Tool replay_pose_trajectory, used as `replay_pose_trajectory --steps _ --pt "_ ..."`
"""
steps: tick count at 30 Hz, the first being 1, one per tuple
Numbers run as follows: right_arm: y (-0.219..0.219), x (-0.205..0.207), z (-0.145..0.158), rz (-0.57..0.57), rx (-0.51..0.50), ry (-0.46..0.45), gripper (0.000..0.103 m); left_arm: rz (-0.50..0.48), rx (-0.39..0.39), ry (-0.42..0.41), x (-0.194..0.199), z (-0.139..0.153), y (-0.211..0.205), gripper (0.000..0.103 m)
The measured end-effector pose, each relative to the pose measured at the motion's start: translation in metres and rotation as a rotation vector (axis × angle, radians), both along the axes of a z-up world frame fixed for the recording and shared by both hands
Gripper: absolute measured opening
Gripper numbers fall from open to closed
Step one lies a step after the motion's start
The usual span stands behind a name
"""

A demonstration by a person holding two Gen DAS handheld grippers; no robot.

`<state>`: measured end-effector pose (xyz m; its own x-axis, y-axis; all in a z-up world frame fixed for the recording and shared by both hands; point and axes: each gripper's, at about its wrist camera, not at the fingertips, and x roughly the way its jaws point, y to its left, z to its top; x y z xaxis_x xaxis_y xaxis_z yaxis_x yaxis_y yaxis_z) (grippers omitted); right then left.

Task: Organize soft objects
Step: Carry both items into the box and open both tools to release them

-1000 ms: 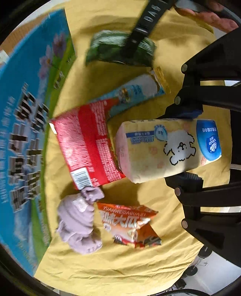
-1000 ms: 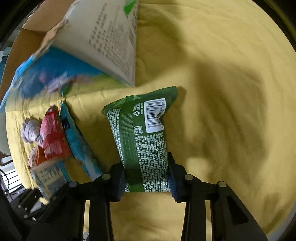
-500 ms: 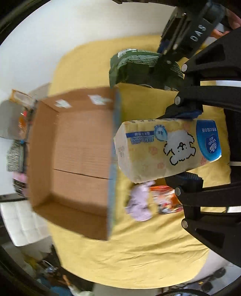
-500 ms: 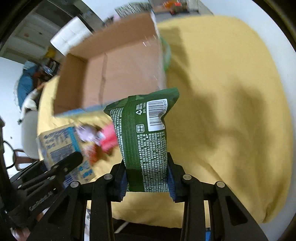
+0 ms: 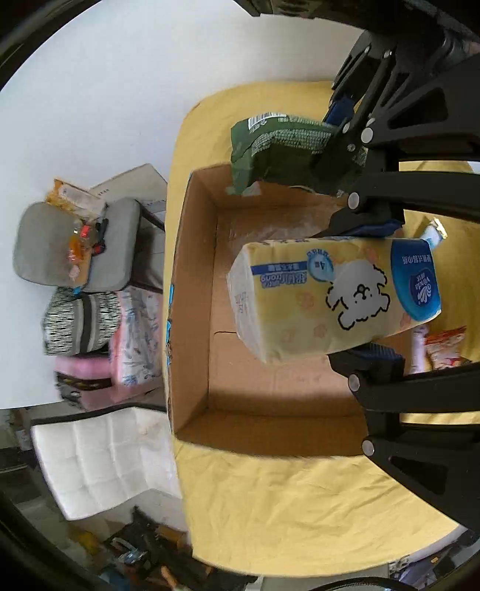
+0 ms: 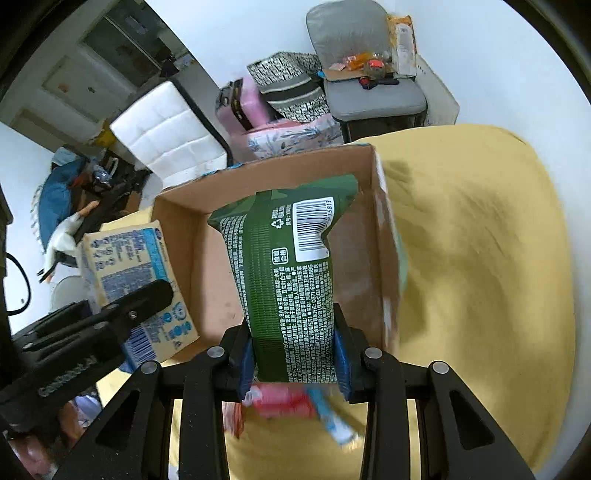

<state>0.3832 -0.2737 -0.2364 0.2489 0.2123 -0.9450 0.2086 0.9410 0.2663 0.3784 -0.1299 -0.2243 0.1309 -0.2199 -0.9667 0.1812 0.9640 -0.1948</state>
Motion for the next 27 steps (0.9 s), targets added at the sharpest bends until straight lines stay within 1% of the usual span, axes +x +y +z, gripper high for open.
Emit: replay_pose_trajectory --steps 5,9,11,15,18,20,23,25,27 --pt "0.0 0.05 -0.059 -0.021 -0.031 0.06 0.037 -0.009 -0.025 0.106 0.04 -0.049 0.003 0.042" --pt "-0.008 0.063 -0.103 -0.036 -0.031 0.117 0.037 -0.023 -0.035 0.183 0.067 -0.087 0.002 0.042" --pt "-0.006 0.072 -0.119 -0.033 -0.039 0.132 0.037 -0.043 -0.039 0.197 0.076 -0.097 -0.002 0.042" --pt "-0.001 0.083 -0.142 -0.019 -0.071 0.155 0.037 -0.054 -0.044 0.228 0.089 -0.117 -0.009 0.042" --pt "0.001 0.086 -0.15 -0.014 -0.089 0.165 0.037 -0.071 -0.062 0.256 0.097 -0.127 -0.015 0.042" --pt "0.002 0.091 -0.159 -0.009 -0.101 0.174 0.037 -0.088 -0.057 0.262 0.102 -0.136 -0.019 0.042" --pt "0.0 0.092 -0.164 -0.003 -0.125 0.175 0.037 -0.112 -0.063 0.272 0.105 -0.139 -0.027 0.043" --pt "-0.003 0.093 -0.166 -0.011 -0.115 0.181 0.037 -0.115 -0.067 0.282 0.11 -0.145 -0.028 0.044" --pt "-0.004 0.093 -0.167 -0.008 -0.112 0.189 0.037 -0.115 -0.052 0.295 0.113 -0.149 -0.031 0.044"
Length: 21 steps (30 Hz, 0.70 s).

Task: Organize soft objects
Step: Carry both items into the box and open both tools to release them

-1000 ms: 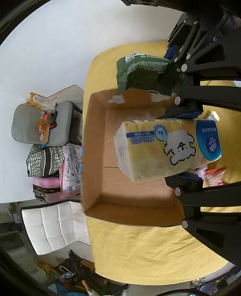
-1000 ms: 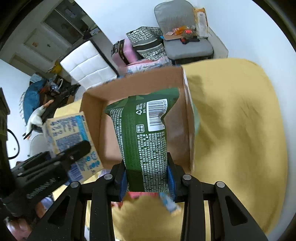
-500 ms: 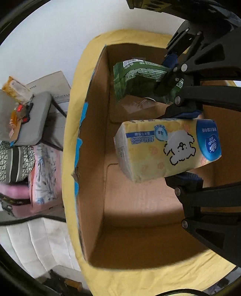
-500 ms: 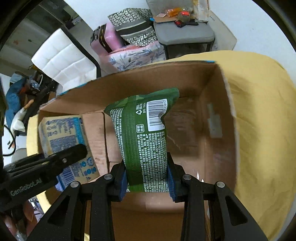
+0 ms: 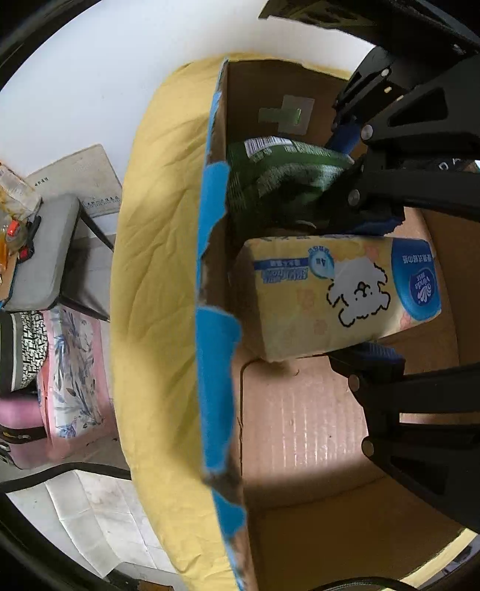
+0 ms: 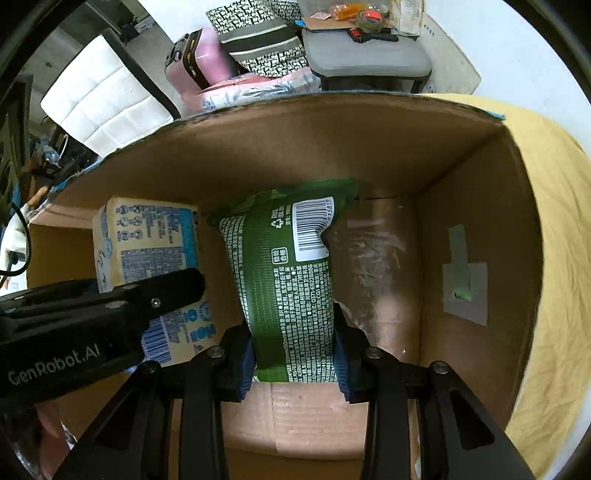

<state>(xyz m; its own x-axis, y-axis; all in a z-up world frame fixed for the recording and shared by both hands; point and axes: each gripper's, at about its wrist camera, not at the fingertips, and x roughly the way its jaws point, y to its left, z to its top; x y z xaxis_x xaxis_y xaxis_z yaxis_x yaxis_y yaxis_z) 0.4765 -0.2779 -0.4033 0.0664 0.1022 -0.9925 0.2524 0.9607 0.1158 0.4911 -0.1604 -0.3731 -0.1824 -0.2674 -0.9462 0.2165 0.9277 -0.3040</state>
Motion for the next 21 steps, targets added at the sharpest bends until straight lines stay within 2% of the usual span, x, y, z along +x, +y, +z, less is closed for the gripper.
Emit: replay_pose_trajectory --steps 2,3,5,6,7,10,11,13,15,17,19,21 --pt "-0.003 0.003 -0.002 0.0 -0.018 -0.002 0.038 0.012 0.014 0.014 0.001 -0.004 0.001 0.045" --pt "-0.002 0.003 -0.001 0.003 -0.018 -0.002 0.04 0.022 0.021 0.019 0.001 -0.003 0.001 0.052" --pt "-0.002 0.004 0.0 0.002 -0.001 0.004 0.054 0.03 0.022 0.017 0.0 -0.001 0.0 0.059" --pt "-0.002 0.002 0.002 0.0 0.002 0.001 0.057 0.028 0.029 0.01 -0.001 0.0 0.0 0.065" --pt "-0.002 0.001 0.004 0.001 -0.002 -0.002 0.062 0.023 0.029 0.006 -0.002 0.002 -0.001 0.066" --pt "-0.002 -0.002 0.01 0.0 -0.008 -0.003 0.062 0.02 0.041 -0.013 -0.004 0.008 0.002 0.068" --pt "-0.002 -0.003 0.012 0.001 -0.015 0.0 0.062 0.019 0.044 -0.022 -0.005 0.011 0.004 0.071" --pt "-0.002 -0.007 0.017 0.002 -0.026 0.003 0.062 0.02 0.065 -0.043 -0.009 0.017 0.009 0.083" --pt "-0.001 -0.013 0.022 0.002 -0.025 0.009 0.064 0.02 0.089 -0.075 -0.013 0.024 0.015 0.089" --pt "0.001 -0.019 0.027 0.002 -0.033 0.008 0.075 0.015 0.124 -0.112 -0.02 0.031 0.02 0.093" --pt "0.005 -0.026 0.033 0.005 -0.037 0.003 0.077 0.009 0.143 -0.143 -0.028 0.036 0.025 0.097" --pt "0.011 -0.035 0.039 0.008 -0.042 -0.007 0.083 0.003 0.15 -0.167 -0.037 0.042 0.03 0.097"
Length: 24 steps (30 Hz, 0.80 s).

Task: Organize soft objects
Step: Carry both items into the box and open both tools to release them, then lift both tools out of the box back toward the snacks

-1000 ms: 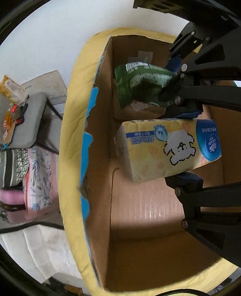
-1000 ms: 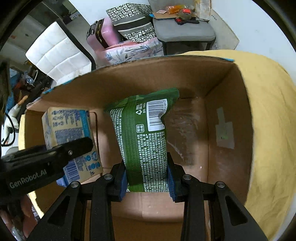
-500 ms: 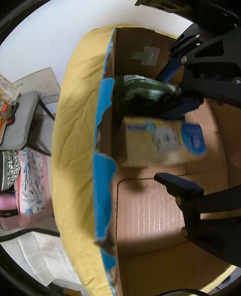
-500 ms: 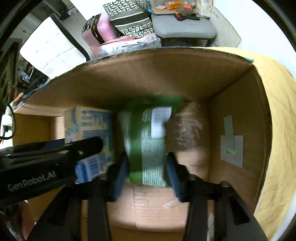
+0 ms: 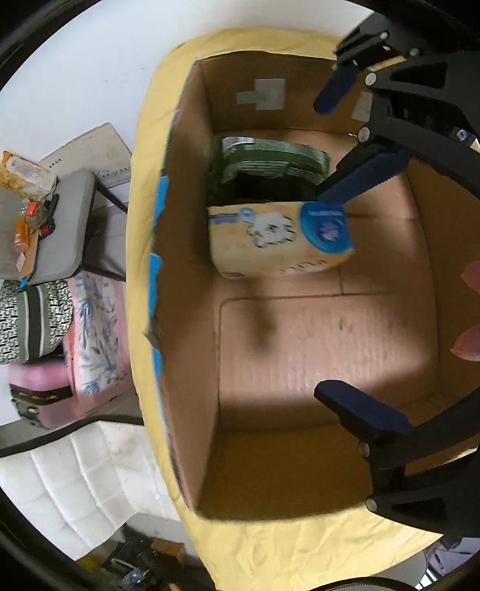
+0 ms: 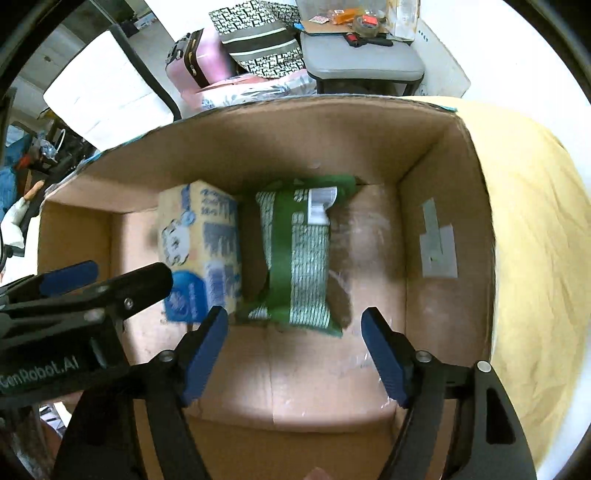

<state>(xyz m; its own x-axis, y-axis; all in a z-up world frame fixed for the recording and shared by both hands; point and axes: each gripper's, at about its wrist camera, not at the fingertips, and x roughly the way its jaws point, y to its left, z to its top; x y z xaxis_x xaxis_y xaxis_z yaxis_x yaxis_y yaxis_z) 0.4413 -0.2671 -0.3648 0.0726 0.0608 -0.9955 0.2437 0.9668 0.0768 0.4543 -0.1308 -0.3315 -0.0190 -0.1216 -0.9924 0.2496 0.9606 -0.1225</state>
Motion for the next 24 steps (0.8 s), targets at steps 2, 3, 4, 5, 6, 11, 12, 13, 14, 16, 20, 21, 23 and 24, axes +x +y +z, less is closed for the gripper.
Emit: replay_pose_trajectory --steps 2,3,4,5,6,11,12,13,14,16,20,21,23,24 --pt "0.005 -0.009 0.007 -0.001 -0.004 -0.016 0.098 -0.002 0.004 -0.023 -0.008 0.006 0.004 0.098" --pt "0.006 -0.013 0.01 -0.004 -0.004 -0.026 0.098 0.0 0.008 -0.041 -0.013 0.011 0.007 0.098" --pt "0.009 -0.017 0.013 -0.002 -0.01 -0.034 0.098 0.0 0.007 -0.049 -0.017 0.013 0.009 0.098" --pt "0.011 -0.021 0.017 0.002 -0.016 -0.039 0.098 0.0 0.004 -0.057 -0.02 0.017 0.01 0.098" --pt "0.012 -0.025 0.021 0.003 -0.023 -0.045 0.098 0.0 0.005 -0.067 -0.024 0.021 0.012 0.098" --pt "0.016 -0.044 0.042 0.004 -0.042 -0.083 0.103 0.005 0.013 -0.132 -0.043 0.043 0.014 0.098" --pt "0.018 -0.045 0.046 0.003 -0.049 -0.09 0.103 0.003 0.014 -0.149 -0.048 0.049 0.015 0.098" --pt "0.019 -0.049 0.052 0.005 -0.061 -0.104 0.103 -0.002 0.016 -0.164 -0.052 0.054 0.015 0.098" --pt "0.02 -0.052 0.056 0.009 -0.066 -0.115 0.103 -0.005 0.019 -0.176 -0.055 0.058 0.015 0.098" --pt "0.023 -0.059 0.065 0.011 -0.081 -0.131 0.103 -0.005 0.023 -0.205 -0.064 0.07 0.015 0.098" --pt "0.025 -0.076 0.088 0.011 -0.096 -0.161 0.103 0.003 0.025 -0.259 -0.084 0.093 0.018 0.098" --pt "0.026 -0.08 0.093 0.012 -0.099 -0.169 0.103 0.006 0.024 -0.273 -0.09 0.099 0.019 0.098" --pt "0.027 -0.091 0.106 0.014 -0.114 -0.186 0.103 0.014 0.016 -0.294 -0.102 0.112 0.023 0.098" --pt "0.028 -0.097 0.112 0.016 -0.122 -0.194 0.103 0.017 0.01 -0.301 -0.107 0.117 0.025 0.098"
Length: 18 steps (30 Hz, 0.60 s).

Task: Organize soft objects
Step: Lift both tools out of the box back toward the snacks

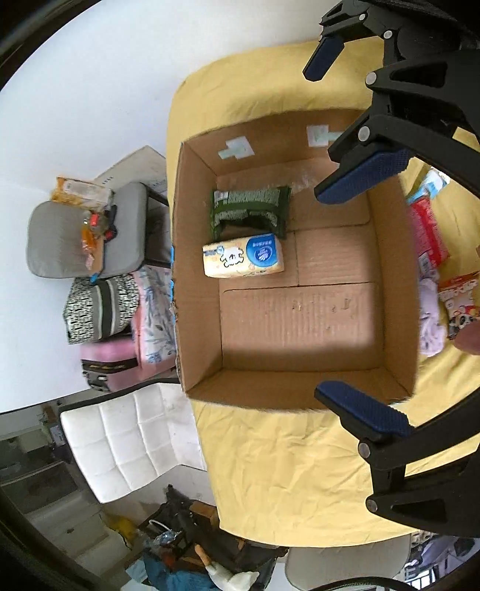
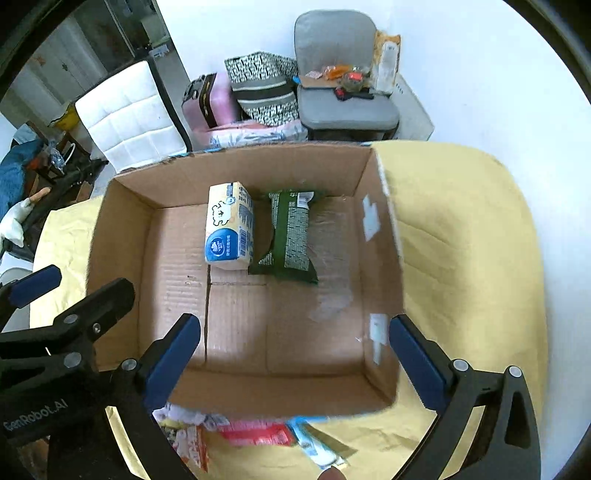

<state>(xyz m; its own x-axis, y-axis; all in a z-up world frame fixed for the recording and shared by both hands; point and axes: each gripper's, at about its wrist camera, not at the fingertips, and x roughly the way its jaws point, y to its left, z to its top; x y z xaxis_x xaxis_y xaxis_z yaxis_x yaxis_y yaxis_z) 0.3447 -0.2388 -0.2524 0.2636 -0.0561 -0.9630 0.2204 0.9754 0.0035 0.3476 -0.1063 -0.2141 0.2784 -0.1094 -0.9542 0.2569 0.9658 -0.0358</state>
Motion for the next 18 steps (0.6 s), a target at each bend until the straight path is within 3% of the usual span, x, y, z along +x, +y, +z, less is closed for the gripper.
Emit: replay_pose_trajectory --steps 9,18 --pt "0.009 -0.055 0.064 0.017 0.005 -0.101 0.103 0.003 -0.021 -0.082 -0.051 0.052 0.01 0.098" --pt "0.024 -0.103 0.093 0.045 0.031 -0.167 0.103 0.028 -0.049 -0.13 -0.099 0.074 0.024 0.098"
